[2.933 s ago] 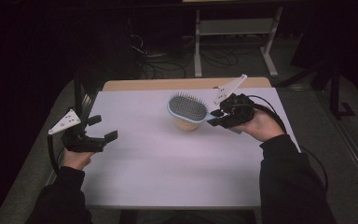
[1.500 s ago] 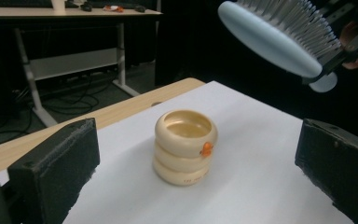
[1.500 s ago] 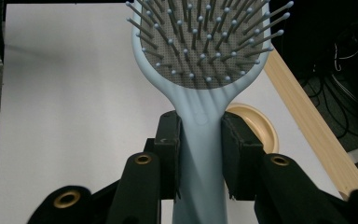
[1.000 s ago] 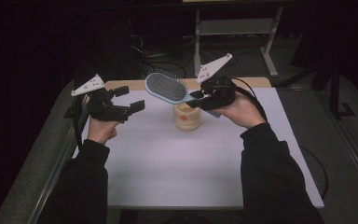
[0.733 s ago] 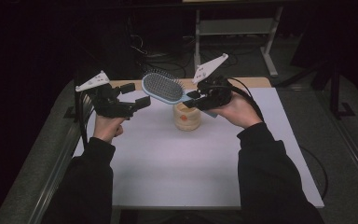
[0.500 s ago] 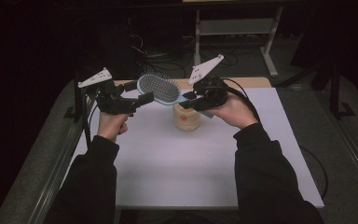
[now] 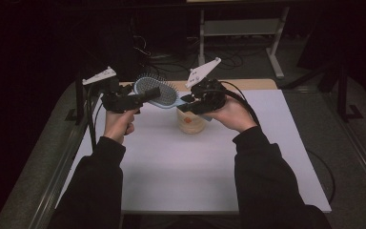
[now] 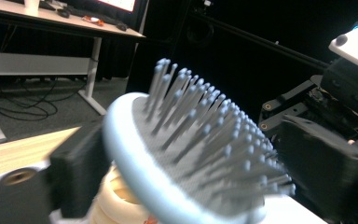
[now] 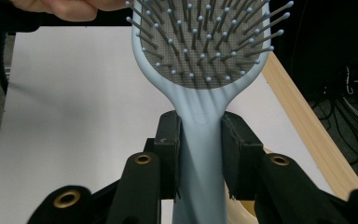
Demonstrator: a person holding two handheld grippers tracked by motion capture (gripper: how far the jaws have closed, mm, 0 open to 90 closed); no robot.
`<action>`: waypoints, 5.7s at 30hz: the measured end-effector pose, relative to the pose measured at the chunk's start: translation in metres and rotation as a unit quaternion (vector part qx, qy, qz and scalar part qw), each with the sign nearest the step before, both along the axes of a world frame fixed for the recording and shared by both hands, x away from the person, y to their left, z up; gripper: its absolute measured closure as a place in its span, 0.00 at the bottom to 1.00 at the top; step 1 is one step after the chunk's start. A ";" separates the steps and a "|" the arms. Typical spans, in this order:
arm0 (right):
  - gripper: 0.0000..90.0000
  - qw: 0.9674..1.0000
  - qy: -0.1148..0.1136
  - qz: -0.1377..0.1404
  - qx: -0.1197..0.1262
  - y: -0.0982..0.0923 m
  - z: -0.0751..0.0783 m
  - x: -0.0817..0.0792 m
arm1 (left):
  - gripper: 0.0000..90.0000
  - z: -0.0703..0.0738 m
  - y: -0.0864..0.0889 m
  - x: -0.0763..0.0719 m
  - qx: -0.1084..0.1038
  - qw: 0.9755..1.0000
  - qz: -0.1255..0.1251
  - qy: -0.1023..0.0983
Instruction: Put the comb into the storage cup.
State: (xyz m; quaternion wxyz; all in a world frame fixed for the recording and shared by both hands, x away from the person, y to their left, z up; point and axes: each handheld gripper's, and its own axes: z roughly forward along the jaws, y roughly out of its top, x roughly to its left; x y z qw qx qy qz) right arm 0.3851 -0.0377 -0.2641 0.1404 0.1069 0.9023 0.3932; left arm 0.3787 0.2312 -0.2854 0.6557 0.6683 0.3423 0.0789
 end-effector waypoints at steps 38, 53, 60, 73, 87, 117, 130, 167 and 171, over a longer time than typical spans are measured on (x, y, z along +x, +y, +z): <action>0.59 0.998 0.036 -0.040 0.031 -0.005 -0.012 0.012 | 0.62 0.025 -0.028 0.000 -0.003 0.999 -0.015 -0.033; 0.00 0.988 0.076 -0.104 0.086 -0.041 -0.019 0.019 | 0.62 0.045 -0.035 0.002 0.022 0.997 -0.013 -0.069; 0.00 0.982 0.068 -0.121 0.126 -0.064 -0.017 0.017 | 0.62 0.050 -0.037 0.006 0.038 0.995 -0.008 -0.088; 0.00 0.978 0.055 -0.145 0.140 -0.102 -0.028 0.010 | 0.62 0.058 -0.037 0.019 0.049 0.993 0.009 -0.106; 0.00 0.971 0.058 -0.165 0.162 -0.138 -0.045 -0.006 | 0.62 0.062 -0.038 0.031 0.042 0.991 0.019 -0.123; 0.00 0.957 0.078 -0.195 0.202 -0.193 -0.094 -0.044 | 0.61 0.036 -0.051 0.063 0.075 0.991 0.038 -0.108; 0.00 0.950 0.070 -0.211 0.219 -0.208 -0.108 -0.054 | 0.61 0.016 -0.050 0.073 0.080 0.992 0.045 -0.090; 0.00 0.944 0.049 -0.247 0.214 -0.238 -0.142 -0.081 | 0.61 -0.027 -0.060 0.083 0.099 0.993 0.039 -0.058; 0.00 0.944 0.050 -0.249 0.208 -0.240 -0.146 -0.084 | 0.61 -0.033 -0.063 0.084 0.102 0.992 0.038 -0.058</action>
